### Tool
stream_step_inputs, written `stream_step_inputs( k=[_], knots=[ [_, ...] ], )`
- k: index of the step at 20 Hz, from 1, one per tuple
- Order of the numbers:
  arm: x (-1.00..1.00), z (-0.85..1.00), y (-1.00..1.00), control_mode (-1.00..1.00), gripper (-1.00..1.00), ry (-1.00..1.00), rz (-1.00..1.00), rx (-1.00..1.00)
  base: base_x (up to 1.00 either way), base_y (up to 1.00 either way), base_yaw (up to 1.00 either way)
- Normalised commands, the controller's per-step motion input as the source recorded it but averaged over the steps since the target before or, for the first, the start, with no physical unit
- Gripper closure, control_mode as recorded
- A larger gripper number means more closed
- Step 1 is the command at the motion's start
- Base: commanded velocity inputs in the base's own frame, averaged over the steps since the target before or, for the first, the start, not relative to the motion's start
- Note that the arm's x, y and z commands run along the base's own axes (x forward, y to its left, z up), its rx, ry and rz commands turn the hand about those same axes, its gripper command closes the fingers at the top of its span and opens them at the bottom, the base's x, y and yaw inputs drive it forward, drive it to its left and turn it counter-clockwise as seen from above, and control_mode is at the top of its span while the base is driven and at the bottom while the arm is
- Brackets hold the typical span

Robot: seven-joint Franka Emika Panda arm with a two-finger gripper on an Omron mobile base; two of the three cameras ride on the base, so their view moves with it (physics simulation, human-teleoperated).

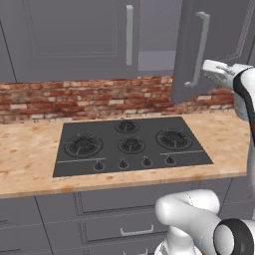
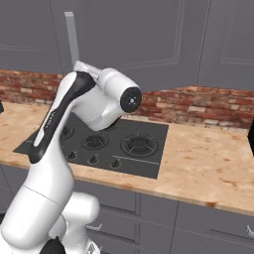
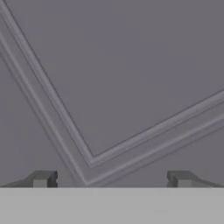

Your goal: Open the cabinet. Pick the spray and place it next to the sink. Then close the cabinet.

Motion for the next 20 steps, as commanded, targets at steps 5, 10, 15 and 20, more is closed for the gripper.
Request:
stream_step_inputs(
  k=[5,10,15,20],
  knots=[
    [0.36,0.00,0.42,-1.00,-1.00,-0.12,-0.29,-0.03,0.00,0.00,0.00],
    [0.32,0.00,0.39,-1.00,-1.00,-0.08,-0.28,-0.03,0.00,0.00,0.00],
    [0.26,0.00,0.28,-1.00,-1.00,-0.02,-0.26,-0.01,0.00,0.00,0.00],
    [0.36,0.00,0.14,-1.00,-1.00,0.00,-0.25,0.00,0.00,0.00,0.00]
  ],
)
